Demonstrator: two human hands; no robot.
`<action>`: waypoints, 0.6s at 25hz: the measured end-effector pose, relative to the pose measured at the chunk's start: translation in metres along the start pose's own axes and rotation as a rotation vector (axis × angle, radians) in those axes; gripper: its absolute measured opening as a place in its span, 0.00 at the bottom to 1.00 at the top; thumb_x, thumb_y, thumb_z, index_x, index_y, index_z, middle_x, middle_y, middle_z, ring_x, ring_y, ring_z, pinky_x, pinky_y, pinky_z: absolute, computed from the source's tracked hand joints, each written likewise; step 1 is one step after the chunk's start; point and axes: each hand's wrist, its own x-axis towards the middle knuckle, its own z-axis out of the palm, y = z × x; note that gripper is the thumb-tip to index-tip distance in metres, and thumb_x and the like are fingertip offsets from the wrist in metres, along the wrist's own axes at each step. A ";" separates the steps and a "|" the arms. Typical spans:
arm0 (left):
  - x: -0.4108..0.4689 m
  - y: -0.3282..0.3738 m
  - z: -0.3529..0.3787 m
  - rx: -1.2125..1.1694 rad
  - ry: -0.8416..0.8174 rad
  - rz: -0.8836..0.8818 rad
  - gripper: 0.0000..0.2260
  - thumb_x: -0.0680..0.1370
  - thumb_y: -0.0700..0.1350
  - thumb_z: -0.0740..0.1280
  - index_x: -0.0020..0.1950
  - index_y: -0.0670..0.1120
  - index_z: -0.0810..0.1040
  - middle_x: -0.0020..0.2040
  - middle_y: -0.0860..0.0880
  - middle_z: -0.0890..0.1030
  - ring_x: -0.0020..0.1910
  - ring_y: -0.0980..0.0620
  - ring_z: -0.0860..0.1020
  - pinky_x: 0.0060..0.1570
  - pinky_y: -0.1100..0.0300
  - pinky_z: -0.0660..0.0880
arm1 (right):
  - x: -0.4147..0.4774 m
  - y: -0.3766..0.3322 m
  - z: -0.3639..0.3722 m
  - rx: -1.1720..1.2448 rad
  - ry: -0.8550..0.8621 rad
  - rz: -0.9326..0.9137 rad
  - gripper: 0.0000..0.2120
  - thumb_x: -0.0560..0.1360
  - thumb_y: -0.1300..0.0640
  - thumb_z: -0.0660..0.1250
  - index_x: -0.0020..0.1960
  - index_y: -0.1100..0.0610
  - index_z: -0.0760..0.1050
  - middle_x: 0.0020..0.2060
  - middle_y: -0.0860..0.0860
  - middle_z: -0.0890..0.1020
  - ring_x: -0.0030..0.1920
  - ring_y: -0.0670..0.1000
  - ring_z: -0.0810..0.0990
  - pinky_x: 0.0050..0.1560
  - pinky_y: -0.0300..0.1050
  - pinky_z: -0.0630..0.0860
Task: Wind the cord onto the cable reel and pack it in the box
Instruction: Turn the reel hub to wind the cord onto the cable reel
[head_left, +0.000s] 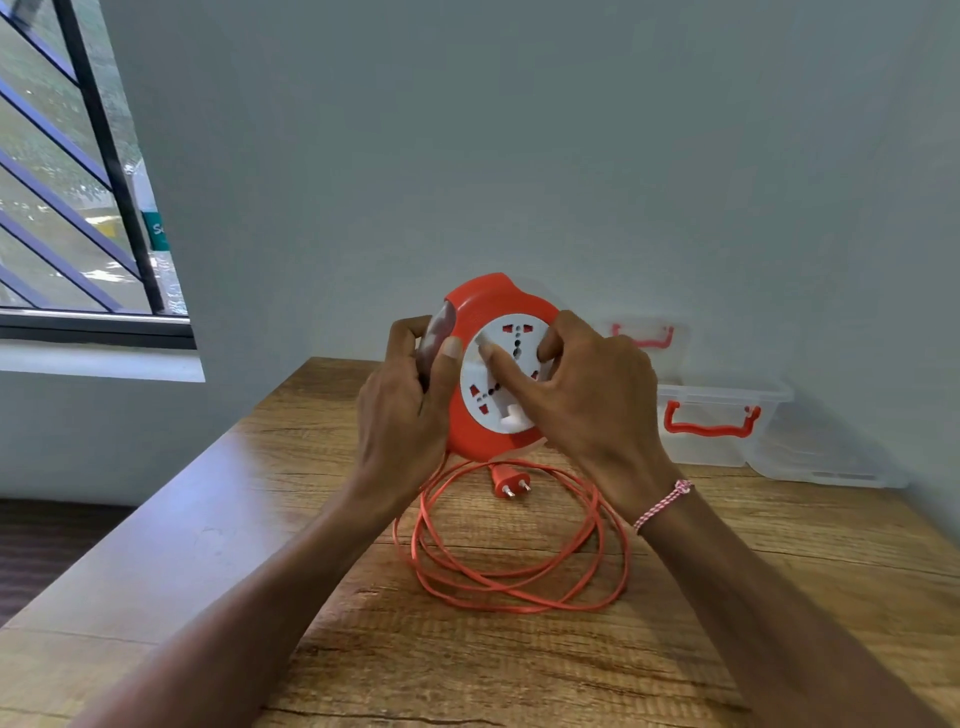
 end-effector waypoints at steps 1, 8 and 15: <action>0.000 -0.001 0.000 0.009 -0.003 0.006 0.20 0.82 0.67 0.56 0.63 0.54 0.70 0.43 0.55 0.84 0.40 0.57 0.87 0.37 0.45 0.86 | 0.001 0.003 -0.001 0.003 -0.013 0.010 0.25 0.74 0.28 0.65 0.41 0.50 0.74 0.30 0.44 0.78 0.28 0.43 0.76 0.30 0.33 0.69; 0.008 -0.005 -0.007 -0.044 0.023 -0.070 0.19 0.81 0.67 0.57 0.59 0.54 0.71 0.42 0.44 0.84 0.38 0.43 0.86 0.36 0.36 0.83 | 0.007 0.017 -0.017 -0.191 -0.199 -0.464 0.22 0.79 0.38 0.67 0.66 0.50 0.76 0.57 0.50 0.82 0.39 0.52 0.84 0.32 0.37 0.64; 0.008 -0.005 -0.007 -0.116 0.000 -0.100 0.15 0.80 0.67 0.58 0.56 0.58 0.71 0.42 0.52 0.85 0.39 0.51 0.87 0.37 0.45 0.86 | -0.002 0.009 -0.013 -0.378 -0.150 -0.566 0.26 0.80 0.39 0.66 0.76 0.44 0.71 0.53 0.52 0.85 0.41 0.52 0.85 0.33 0.37 0.65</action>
